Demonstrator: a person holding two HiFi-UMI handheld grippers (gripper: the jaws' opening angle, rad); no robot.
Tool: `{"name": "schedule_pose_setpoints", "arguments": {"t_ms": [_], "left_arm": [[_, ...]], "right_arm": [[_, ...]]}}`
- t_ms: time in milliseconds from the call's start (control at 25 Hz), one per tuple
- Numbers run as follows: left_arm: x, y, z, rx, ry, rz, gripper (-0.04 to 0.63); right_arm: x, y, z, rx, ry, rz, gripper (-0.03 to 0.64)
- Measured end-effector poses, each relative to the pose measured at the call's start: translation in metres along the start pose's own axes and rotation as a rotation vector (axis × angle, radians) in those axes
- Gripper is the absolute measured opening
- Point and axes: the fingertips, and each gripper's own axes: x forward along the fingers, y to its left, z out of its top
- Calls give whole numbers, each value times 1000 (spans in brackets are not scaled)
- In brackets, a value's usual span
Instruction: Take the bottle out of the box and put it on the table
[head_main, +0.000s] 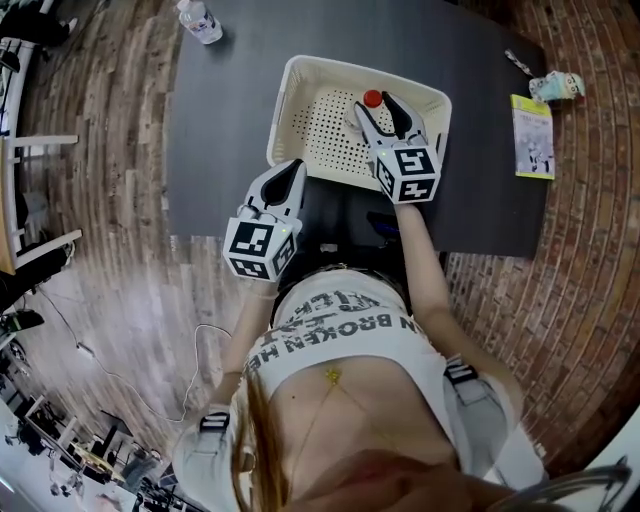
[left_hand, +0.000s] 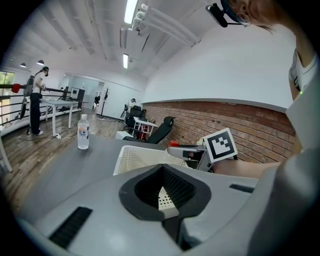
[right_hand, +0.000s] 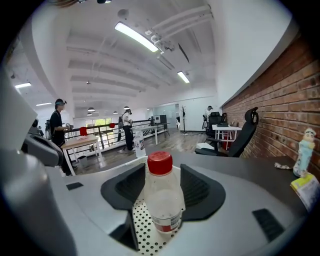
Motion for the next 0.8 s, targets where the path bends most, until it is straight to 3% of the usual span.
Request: {"name": "schedule_pose_setpoints", "arguments": {"t_ms": [400,800], "left_arm": [[-19,11,-4,-23,-13,38,5],[-20,2,-2,-5,-23,-1,5]], "right_arm": [[8,7,5,-130,7,12,189],[7,8,4,-136,-14,20,183]]}}
